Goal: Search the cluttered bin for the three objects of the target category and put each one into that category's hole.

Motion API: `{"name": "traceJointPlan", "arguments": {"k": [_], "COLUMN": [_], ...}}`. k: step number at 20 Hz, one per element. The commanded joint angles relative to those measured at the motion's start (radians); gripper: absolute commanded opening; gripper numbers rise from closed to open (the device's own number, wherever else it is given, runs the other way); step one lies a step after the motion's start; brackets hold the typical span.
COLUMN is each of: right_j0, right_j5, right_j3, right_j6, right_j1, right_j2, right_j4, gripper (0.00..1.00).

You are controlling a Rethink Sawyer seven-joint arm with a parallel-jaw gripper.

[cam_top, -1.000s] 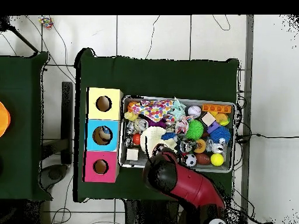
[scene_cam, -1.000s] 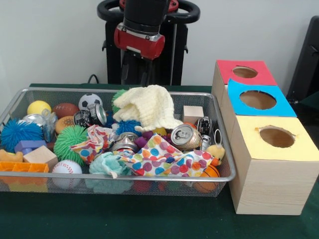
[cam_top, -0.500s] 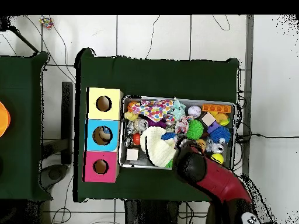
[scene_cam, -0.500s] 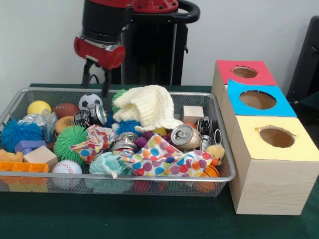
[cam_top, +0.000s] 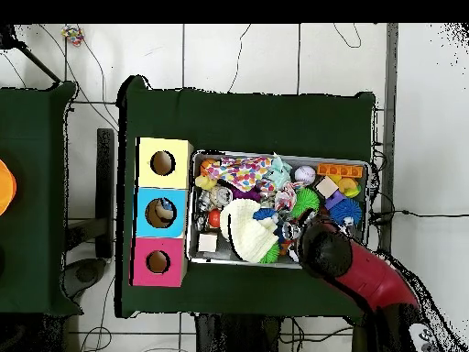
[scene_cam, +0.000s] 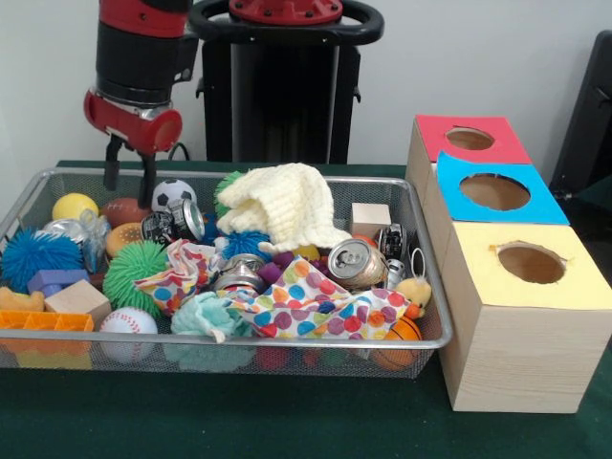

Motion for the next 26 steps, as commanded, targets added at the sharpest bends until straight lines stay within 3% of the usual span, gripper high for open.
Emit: {"name": "traceJointPlan", "arguments": {"k": [1, 8, 26], "right_j0": [-0.026, -0.041, -0.026], "right_j5": [0.052, 0.019, 0.035], "right_j3": [-0.076, -0.075, -0.197], "right_j6": [-0.002, 0.026, 0.02], "right_j1": [0.055, 0.089, 0.123], "right_j2": [0.133, 0.148, 0.117], "right_j4": [-0.07, -0.095, -0.161], "gripper": [1.0, 1.0, 1.0]}}
